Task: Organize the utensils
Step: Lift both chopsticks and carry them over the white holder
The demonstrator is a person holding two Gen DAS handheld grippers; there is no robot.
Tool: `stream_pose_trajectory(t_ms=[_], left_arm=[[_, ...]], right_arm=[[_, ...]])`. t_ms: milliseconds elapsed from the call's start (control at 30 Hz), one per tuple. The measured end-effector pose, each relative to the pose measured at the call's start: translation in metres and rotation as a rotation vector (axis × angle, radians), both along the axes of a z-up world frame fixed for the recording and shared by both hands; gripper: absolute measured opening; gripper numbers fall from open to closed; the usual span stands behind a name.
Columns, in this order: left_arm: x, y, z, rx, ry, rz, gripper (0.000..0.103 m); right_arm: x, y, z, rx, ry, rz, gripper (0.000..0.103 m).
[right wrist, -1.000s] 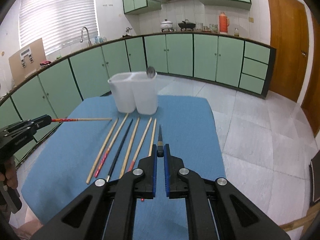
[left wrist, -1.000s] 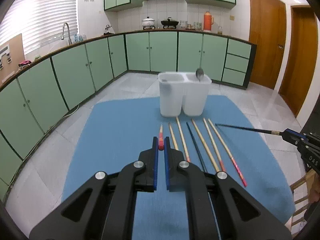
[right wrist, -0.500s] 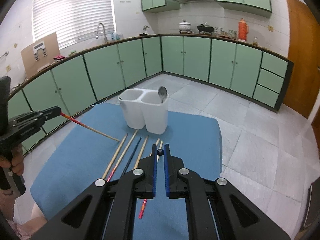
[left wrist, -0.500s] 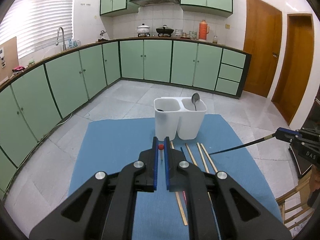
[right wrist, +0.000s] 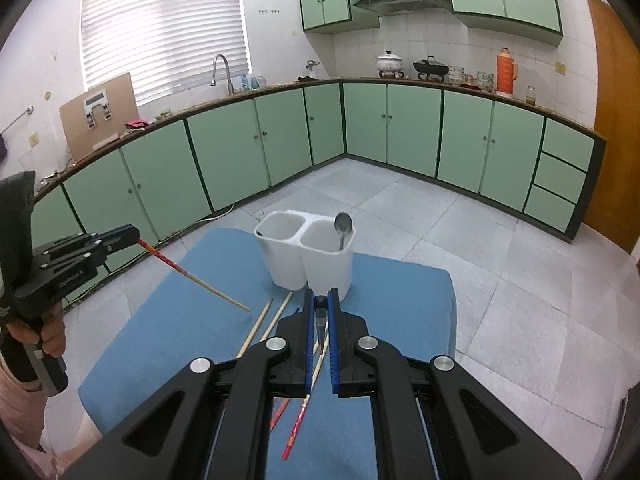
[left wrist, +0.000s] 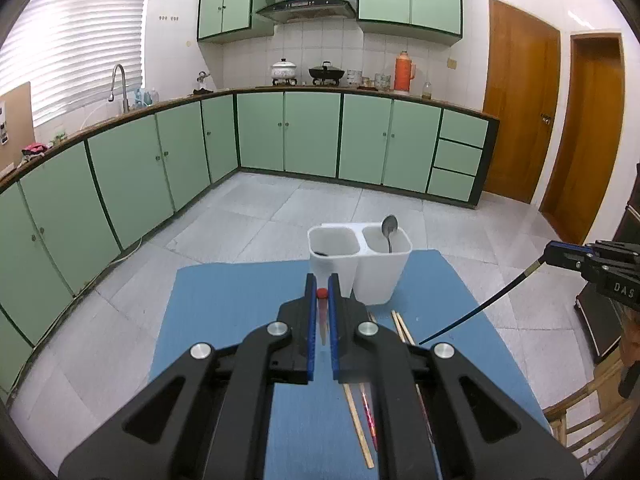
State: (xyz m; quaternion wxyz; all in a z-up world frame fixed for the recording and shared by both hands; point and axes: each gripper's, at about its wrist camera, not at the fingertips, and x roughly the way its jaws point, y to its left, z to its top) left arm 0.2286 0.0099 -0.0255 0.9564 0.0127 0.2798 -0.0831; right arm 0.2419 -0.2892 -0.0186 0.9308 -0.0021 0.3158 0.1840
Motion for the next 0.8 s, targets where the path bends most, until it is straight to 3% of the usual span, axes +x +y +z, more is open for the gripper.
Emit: stream_pose_trajectory(t_ms=[267, 533, 667, 800], left_arm=[[-0.006, 0.004, 0.041, -0.022, -0.099, -0.001, 0.005], [0.013, -0.01, 0.098, -0.059, -0.26, -0.012, 0.004], [0.042, -0.026, 0.104, -0.067, -0.289, -0.012, 0.004], [0.076, -0.04, 0.091, -0.063, -0.258, -0.014, 0.004]], right_arm=[[0.002, -0.006, 0.05, 0.036, -0.097, 0.02, 0.006], [0.024, 0.005, 0.099, 0.057, -0.209, 0.015, 0.006], [0.05, 0.015, 0.109, 0.054, -0.232, 0.003, 0.006], [0.08, 0.024, 0.102, 0.042, -0.223, -0.008, 0.006]])
